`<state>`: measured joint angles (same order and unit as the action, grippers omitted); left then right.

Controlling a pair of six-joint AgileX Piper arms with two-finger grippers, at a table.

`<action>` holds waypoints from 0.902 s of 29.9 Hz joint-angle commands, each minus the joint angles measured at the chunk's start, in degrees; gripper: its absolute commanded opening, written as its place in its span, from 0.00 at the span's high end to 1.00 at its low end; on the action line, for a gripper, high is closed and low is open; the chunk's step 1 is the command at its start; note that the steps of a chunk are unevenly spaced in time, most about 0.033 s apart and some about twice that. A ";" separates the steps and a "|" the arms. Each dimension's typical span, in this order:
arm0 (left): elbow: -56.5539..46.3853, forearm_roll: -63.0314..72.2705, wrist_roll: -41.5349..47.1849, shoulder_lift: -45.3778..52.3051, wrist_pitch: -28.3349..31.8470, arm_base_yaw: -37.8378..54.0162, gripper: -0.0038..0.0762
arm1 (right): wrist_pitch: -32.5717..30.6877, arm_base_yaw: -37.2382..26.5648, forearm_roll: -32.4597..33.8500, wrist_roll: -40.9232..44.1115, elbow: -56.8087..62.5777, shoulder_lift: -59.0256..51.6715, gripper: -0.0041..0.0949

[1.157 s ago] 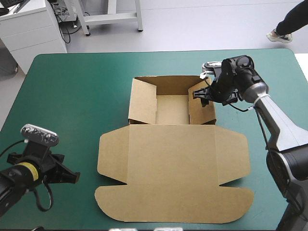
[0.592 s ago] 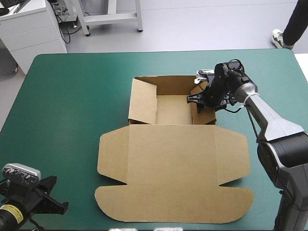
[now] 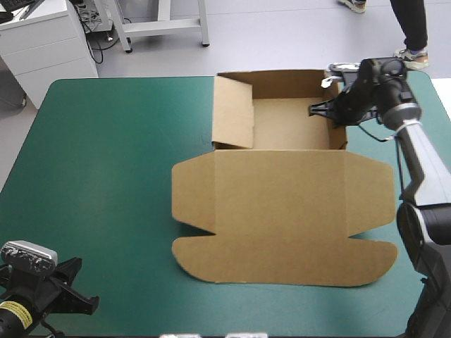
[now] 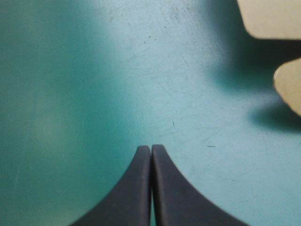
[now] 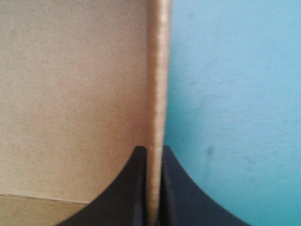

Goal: Fold the box

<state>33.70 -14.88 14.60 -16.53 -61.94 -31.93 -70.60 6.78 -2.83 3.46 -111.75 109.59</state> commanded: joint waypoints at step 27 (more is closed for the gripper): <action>1.20 -1.04 0.63 -0.74 4.23 -0.05 0.99 | 3.06 -47.10 -16.34 -15.95 -2.78 6.02 0.98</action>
<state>33.41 -14.82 14.60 -16.47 -61.46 -31.93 -68.90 -40.10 -17.04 -11.87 -112.82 118.56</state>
